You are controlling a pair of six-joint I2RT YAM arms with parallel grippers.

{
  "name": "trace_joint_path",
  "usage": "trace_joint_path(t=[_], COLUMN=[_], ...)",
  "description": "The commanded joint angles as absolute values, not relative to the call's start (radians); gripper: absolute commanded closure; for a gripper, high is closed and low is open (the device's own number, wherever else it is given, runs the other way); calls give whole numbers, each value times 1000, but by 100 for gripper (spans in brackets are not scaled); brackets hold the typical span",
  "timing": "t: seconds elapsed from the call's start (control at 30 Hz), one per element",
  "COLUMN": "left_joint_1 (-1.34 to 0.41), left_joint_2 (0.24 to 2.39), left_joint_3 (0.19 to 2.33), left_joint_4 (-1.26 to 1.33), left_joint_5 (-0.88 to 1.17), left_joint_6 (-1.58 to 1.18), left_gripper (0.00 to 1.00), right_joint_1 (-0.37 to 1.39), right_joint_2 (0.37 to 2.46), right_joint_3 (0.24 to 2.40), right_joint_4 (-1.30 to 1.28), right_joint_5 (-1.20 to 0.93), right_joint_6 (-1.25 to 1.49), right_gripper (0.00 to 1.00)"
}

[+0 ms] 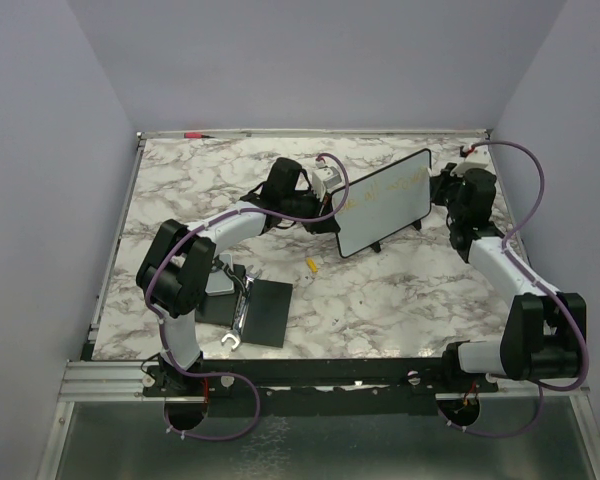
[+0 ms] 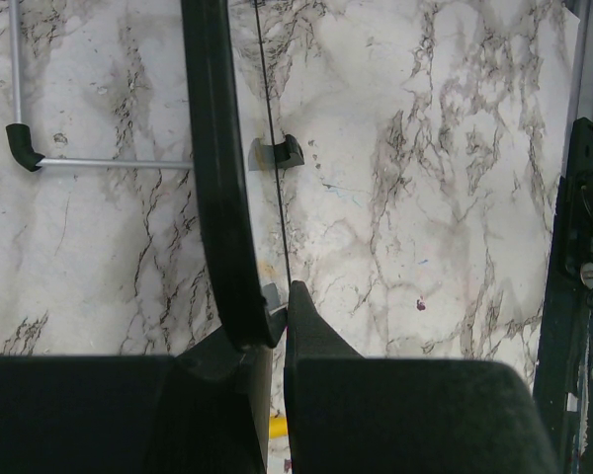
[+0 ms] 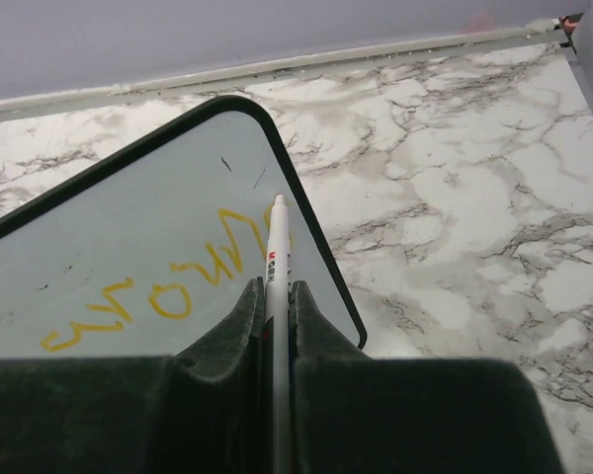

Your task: Write a sentence on the whiteboard

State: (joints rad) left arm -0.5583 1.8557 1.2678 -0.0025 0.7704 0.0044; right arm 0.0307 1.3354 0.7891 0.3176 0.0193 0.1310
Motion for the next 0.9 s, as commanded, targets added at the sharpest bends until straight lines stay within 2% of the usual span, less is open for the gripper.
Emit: trace_joint_path(t=[0.0, 0.3, 0.87], left_joint_1=[-560, -560, -560], left_joint_2=[1867, 1868, 1865], left_joint_3=[1284, 1284, 1284], left_joint_4=[-24, -24, -24], left_joint_5=[778, 780, 779], left_joint_6=[38, 37, 37], left_gripper=[100, 100, 100], right_joint_1=[27, 27, 27], right_joint_2=[1353, 1350, 1354], right_joint_3=[831, 847, 733], right_joint_4=[333, 331, 332], right_joint_5=[11, 6, 19], right_joint_6=[113, 103, 137], right_gripper=[99, 99, 99])
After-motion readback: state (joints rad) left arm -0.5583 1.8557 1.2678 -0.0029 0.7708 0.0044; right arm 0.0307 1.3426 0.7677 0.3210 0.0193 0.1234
